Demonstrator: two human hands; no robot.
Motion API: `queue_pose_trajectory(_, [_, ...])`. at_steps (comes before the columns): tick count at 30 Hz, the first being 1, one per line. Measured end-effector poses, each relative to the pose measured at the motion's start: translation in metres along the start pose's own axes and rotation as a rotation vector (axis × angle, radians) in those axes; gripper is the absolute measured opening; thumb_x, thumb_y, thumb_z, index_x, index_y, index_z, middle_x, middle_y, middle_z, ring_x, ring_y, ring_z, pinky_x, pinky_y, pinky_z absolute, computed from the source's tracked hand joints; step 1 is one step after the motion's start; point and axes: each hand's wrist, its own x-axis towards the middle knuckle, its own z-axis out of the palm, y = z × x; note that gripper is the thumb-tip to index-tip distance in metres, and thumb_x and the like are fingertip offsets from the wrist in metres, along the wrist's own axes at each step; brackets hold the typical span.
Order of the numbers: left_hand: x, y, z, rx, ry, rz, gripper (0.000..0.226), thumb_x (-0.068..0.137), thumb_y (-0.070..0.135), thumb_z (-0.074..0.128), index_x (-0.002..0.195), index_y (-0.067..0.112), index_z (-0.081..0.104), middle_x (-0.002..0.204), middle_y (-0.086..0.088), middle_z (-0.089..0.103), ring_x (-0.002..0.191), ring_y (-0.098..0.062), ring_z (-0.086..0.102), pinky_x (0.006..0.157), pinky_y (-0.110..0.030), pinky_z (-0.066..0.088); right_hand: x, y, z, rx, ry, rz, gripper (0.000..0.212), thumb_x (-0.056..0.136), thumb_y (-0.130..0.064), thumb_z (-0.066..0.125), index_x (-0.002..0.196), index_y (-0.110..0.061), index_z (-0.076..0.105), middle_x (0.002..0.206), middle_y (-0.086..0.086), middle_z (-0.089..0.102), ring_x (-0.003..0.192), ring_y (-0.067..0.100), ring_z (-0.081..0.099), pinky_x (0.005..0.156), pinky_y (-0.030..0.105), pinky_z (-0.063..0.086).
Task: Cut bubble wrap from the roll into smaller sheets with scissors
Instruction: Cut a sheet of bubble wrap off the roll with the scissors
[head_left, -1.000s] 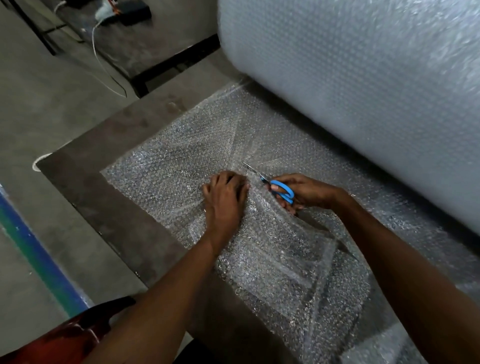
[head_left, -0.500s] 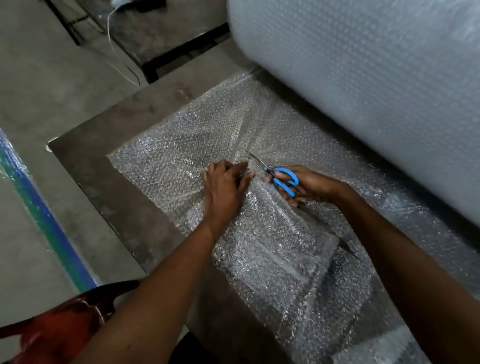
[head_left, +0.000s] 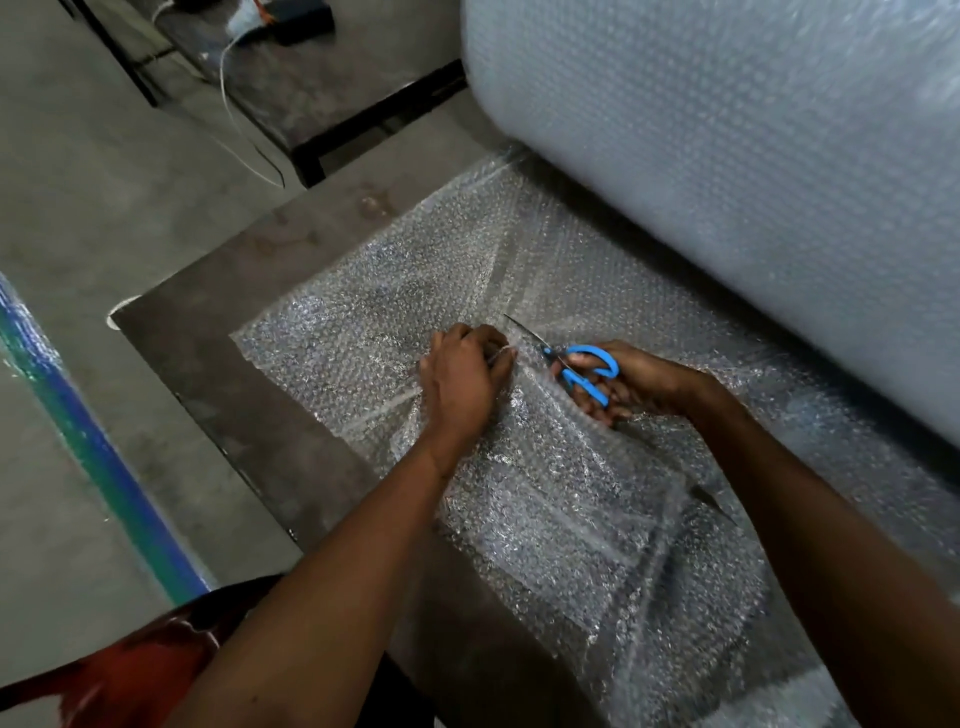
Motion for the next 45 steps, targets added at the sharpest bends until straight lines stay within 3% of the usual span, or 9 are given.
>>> queue_pose_trajectory(8, [-0.008, -0.005, -0.014, -0.106, 0.026, 0.154, 0.030, 0.101, 0.046, 0.067, 0.120, 0.025, 0.078, 0.115, 0.002, 0.074, 0.106, -0.018, 0.061, 0.089, -0.036, 0.053, -0.040, -0.001, 0.003, -0.094, 0.037, -0.018, 0.033, 0.104, -0.030, 0.063, 0.127, -0.008, 0.070, 0.100, 0.029, 0.074, 0.071, 0.029, 0.072, 0.056, 0.029, 0.055])
queue_pose_trajectory(12, [-0.009, -0.018, -0.018, -0.132, 0.047, 0.283, 0.027, 0.105, 0.042, 0.065, 0.121, 0.024, 0.076, 0.112, 0.002, 0.071, 0.100, -0.017, 0.062, 0.085, -0.047, 0.058, -0.076, 0.008, 0.003, -0.215, 0.165, -0.072, 0.065, 0.089, -0.056, 0.080, 0.134, -0.011, 0.066, 0.113, 0.023, 0.078, 0.090, 0.037, 0.075, 0.081, 0.049, 0.052])
queue_pose_trajectory(17, [-0.019, -0.036, -0.026, 0.027, -0.038, 0.284, 0.053, 0.107, 0.057, 0.056, 0.150, 0.025, 0.053, 0.143, -0.005, 0.057, 0.128, -0.023, 0.055, 0.110, -0.050, 0.047, -0.125, 0.049, 0.039, -0.338, 0.647, -0.322, 0.042, 0.101, -0.010, 0.073, 0.141, -0.010, 0.062, 0.138, 0.003, 0.070, 0.125, 0.027, 0.071, 0.106, 0.039, 0.058])
queue_pose_trajectory(20, [-0.025, -0.051, -0.027, 0.016, -0.069, 0.259, 0.052, 0.104, 0.061, 0.058, 0.139, 0.024, 0.060, 0.141, -0.005, 0.056, 0.128, -0.025, 0.054, 0.111, -0.054, 0.048, -0.128, 0.081, 0.084, -0.357, 0.960, -0.481, 0.045, 0.100, -0.017, 0.063, 0.145, -0.013, 0.058, 0.142, -0.007, 0.065, 0.129, 0.010, 0.065, 0.110, 0.036, 0.053])
queue_pose_trajectory(24, [-0.034, -0.059, -0.027, -0.032, -0.041, 0.347, 0.031, 0.102, 0.051, 0.070, 0.123, 0.028, 0.066, 0.130, 0.006, 0.059, 0.117, -0.014, 0.056, 0.104, -0.047, 0.049, -0.120, 0.121, 0.122, -0.159, 1.201, -0.561, 0.047, 0.102, -0.016, 0.059, 0.149, -0.012, 0.052, 0.139, 0.011, 0.064, 0.129, 0.025, 0.064, 0.109, 0.053, 0.052])
queue_pose_trajectory(27, [-0.033, -0.061, -0.028, -0.043, -0.015, 0.383, 0.022, 0.103, 0.042, 0.071, 0.118, 0.025, 0.068, 0.125, 0.006, 0.062, 0.109, -0.015, 0.059, 0.098, -0.049, 0.051, -0.125, 0.132, 0.132, -0.192, 1.223, -0.580, 0.053, 0.099, -0.021, 0.056, 0.151, -0.011, 0.049, 0.146, 0.012, 0.059, 0.135, 0.031, 0.059, 0.112, 0.061, 0.048])
queue_pose_trajectory(36, [-0.025, -0.061, -0.033, 0.065, -0.030, 0.364, 0.014, 0.110, 0.035, 0.057, 0.116, 0.023, 0.059, 0.117, 0.000, 0.062, 0.105, -0.024, 0.060, 0.102, -0.049, 0.040, -0.153, 0.142, 0.123, -0.316, 1.062, -0.477, 0.059, 0.099, -0.030, 0.057, 0.156, -0.021, 0.043, 0.150, -0.002, 0.054, 0.140, 0.018, 0.056, 0.115, 0.054, 0.049])
queue_pose_trajectory(42, [-0.025, -0.063, -0.035, 0.116, -0.053, 0.381, 0.034, 0.114, 0.050, 0.043, 0.131, 0.024, 0.056, 0.130, -0.001, 0.056, 0.116, -0.020, 0.056, 0.109, -0.048, 0.038, -0.159, 0.138, 0.124, -0.435, 1.057, -0.462, 0.058, 0.100, -0.021, 0.068, 0.154, -0.018, 0.046, 0.146, -0.006, 0.055, 0.136, 0.013, 0.056, 0.111, 0.050, 0.052])
queue_pose_trajectory(45, [-0.030, -0.058, -0.037, 0.143, -0.062, 0.392, 0.044, 0.108, 0.056, 0.055, 0.140, 0.027, 0.057, 0.138, -0.004, 0.051, 0.122, -0.023, 0.056, 0.111, -0.050, 0.043, -0.152, 0.122, 0.119, -0.643, 1.061, -0.471, 0.059, 0.100, -0.026, 0.071, 0.154, -0.022, 0.048, 0.142, -0.006, 0.059, 0.132, 0.014, 0.057, 0.109, 0.048, 0.049])
